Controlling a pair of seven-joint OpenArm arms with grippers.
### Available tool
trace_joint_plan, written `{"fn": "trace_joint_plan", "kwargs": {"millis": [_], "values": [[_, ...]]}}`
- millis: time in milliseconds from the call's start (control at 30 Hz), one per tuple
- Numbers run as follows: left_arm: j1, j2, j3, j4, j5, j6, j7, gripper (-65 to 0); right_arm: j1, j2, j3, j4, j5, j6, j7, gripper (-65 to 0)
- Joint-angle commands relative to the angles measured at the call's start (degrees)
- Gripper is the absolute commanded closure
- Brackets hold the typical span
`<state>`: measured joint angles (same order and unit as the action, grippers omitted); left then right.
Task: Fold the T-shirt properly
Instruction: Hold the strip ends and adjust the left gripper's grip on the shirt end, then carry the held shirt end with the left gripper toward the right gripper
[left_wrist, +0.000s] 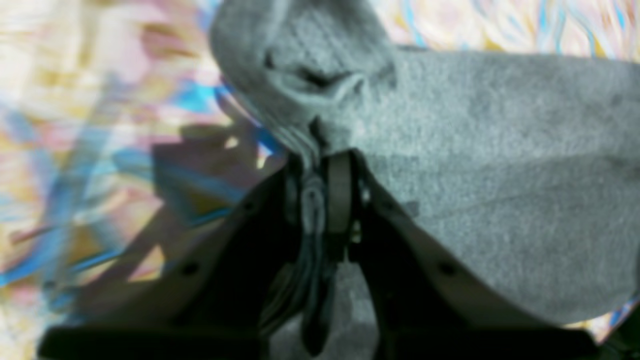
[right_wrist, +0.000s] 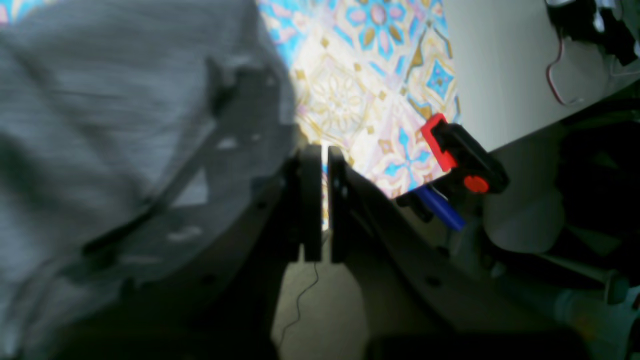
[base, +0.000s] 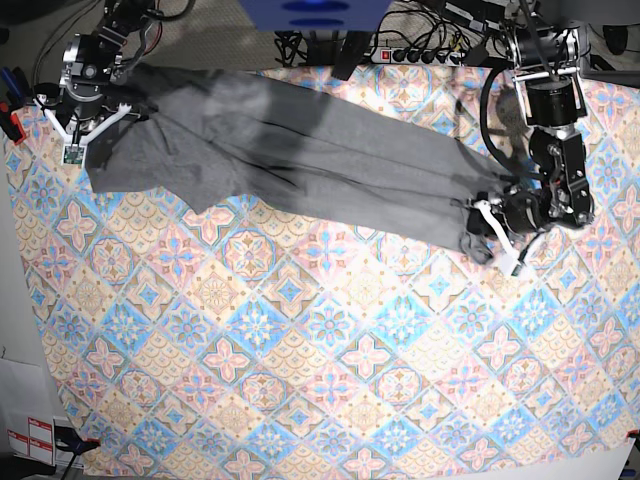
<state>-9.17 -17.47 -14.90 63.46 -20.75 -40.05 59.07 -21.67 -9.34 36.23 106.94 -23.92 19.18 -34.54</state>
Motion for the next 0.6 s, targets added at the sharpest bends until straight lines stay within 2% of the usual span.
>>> {"fn": "trace_joint_plan", "kwargs": {"millis": [0,100,200,267,333,433,567], "values": [[-1.9,-0.8,-0.2,0.1,0.2,0.1,-0.7,0.0,0.3,0.3,0.1,1.1,0.0,-0.6,1.3,-2.3],[-5.2,-1.3,-0.3,-6.2,2.7,0.1,-1.6,0.0,0.3,0.3,0.1,1.1,0.0,-0.6,1.3,-2.3],[-9.6,-3.6,-0.3,-16.6,3.5,0.1,-7.2,0.0,0.6,0.3,0.1,1.1,0.0,-0.6,1.3,-2.3],[-11.5,-5.3,0.1,-20.7,3.7,0.1,-8.8,0.0,0.6,0.3,0.1,1.1,0.0,-0.6,1.3,-2.3],[-12.8,-5.9,0.6,-21.0,3.5,0.1,-7.4,0.0,0.6,0.3,0.1,1.1,0.0,-0.6,1.3,-2.3],[-13.7,-5.6,3.2,-16.9,3.4,0.1,-2.1,0.0,0.6,0.3,-0.1,1.1,0.0,-0.6,1.3,-2.3],[-11.4,-2.9,6.8,-3.0,3.3,0.1,3.7,0.0,1.4,0.3,-0.2,1.1,0.1,-0.6,1.3,-2.3]]}}
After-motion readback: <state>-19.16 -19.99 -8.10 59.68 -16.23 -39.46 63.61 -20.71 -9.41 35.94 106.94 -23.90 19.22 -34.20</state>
